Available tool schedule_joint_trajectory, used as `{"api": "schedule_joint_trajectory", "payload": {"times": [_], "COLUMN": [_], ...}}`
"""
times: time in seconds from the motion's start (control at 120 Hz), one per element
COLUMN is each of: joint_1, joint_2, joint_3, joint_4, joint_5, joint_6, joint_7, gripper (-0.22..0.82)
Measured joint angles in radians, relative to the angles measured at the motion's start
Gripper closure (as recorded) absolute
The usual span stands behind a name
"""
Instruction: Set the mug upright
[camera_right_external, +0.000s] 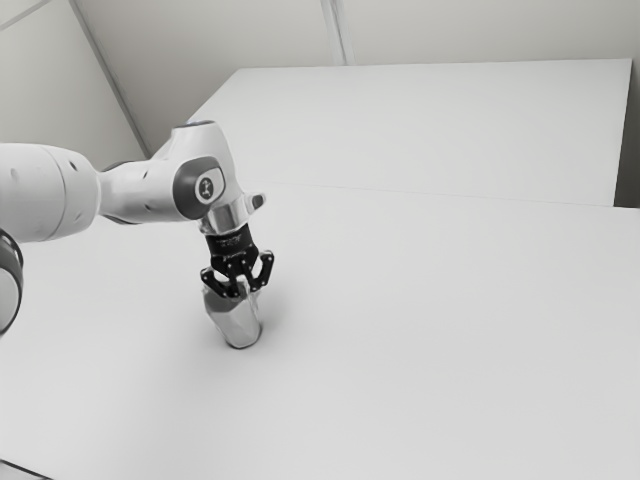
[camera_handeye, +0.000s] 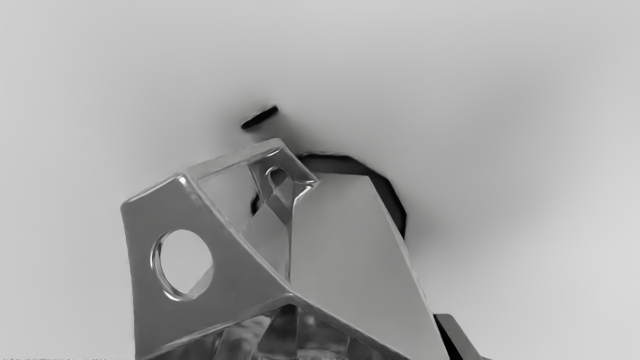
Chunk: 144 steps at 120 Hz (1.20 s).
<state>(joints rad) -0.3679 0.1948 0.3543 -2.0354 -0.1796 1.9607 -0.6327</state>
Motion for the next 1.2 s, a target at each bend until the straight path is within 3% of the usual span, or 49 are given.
{"api": "schedule_joint_trajectory", "payload": {"times": [0.175, 0.375, 0.8, 1.2], "joint_1": [-0.002, -0.005, -0.015, -0.023], "joint_2": [-0.002, -0.008, -0.066, -0.169], "joint_3": [0.000, 0.000, 0.000, 0.002], "joint_4": [0.009, 0.028, 0.109, 0.387], "joint_5": [-0.002, -0.003, 0.034, 0.186], "joint_6": [-0.001, -0.009, -0.088, -0.257], "joint_7": [-0.016, -0.029, 0.002, 0.363], "gripper": [0.29, 0.11, 0.02, 0.00]}}
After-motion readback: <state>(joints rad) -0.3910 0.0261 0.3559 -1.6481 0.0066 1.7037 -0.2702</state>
